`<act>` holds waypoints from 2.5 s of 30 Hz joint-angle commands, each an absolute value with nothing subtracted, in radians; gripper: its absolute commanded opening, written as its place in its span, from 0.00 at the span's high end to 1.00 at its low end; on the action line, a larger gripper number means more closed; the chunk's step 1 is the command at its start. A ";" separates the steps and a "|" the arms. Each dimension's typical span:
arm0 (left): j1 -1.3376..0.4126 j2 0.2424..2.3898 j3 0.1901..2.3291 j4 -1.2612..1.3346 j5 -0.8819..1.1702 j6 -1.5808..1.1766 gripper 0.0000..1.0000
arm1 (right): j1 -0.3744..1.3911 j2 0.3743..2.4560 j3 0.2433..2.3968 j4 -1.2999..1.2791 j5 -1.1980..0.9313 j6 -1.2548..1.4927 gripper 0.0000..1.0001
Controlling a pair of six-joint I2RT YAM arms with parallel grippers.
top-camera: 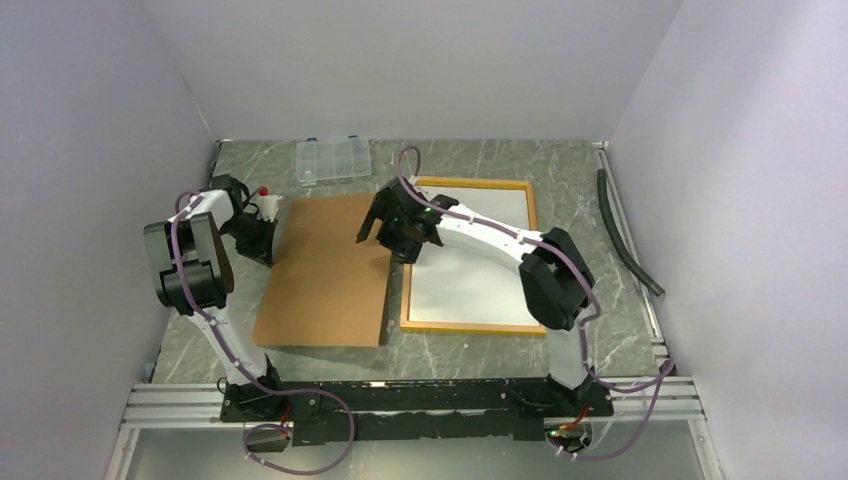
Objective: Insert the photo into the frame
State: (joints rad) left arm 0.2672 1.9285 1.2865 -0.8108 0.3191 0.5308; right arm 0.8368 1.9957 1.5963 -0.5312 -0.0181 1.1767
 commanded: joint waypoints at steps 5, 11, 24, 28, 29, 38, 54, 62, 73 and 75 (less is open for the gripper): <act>0.118 2.051 1.254 -0.835 0.377 0.531 0.97 | 0.856 1.831 1.481 -0.276 -0.069 1.282 0.02; 0.010 2.078 1.271 -0.845 0.375 0.512 0.97 | 0.810 1.755 1.356 -0.244 -0.066 1.304 0.02; -0.040 2.035 1.285 -0.874 0.391 0.497 0.97 | 0.701 1.659 1.107 -0.175 -0.107 1.296 0.02; -0.039 2.006 1.318 -0.911 0.418 0.475 0.97 | 0.661 1.682 1.065 -0.181 -0.148 1.246 0.02; -0.037 1.990 1.316 -0.906 0.413 0.474 0.97 | 0.652 1.687 1.060 -0.189 -0.155 1.233 0.02; 0.040 1.937 1.385 -0.955 0.442 0.446 0.93 | 0.629 1.665 1.034 -0.212 -0.173 1.140 0.02; 0.109 1.958 1.318 -0.858 0.364 0.419 0.71 | 0.605 1.651 0.961 -0.170 -0.218 1.069 0.02; 0.062 1.992 1.258 -0.810 0.371 0.403 0.74 | 0.604 1.656 0.948 -0.109 -0.246 1.090 0.09; 0.007 2.016 1.233 -0.778 0.404 0.372 0.76 | 0.605 1.688 0.952 -0.048 -0.298 1.120 0.18; 0.008 2.028 1.237 -0.779 0.409 0.371 0.76 | 0.605 1.687 0.953 -0.039 -0.303 1.120 0.19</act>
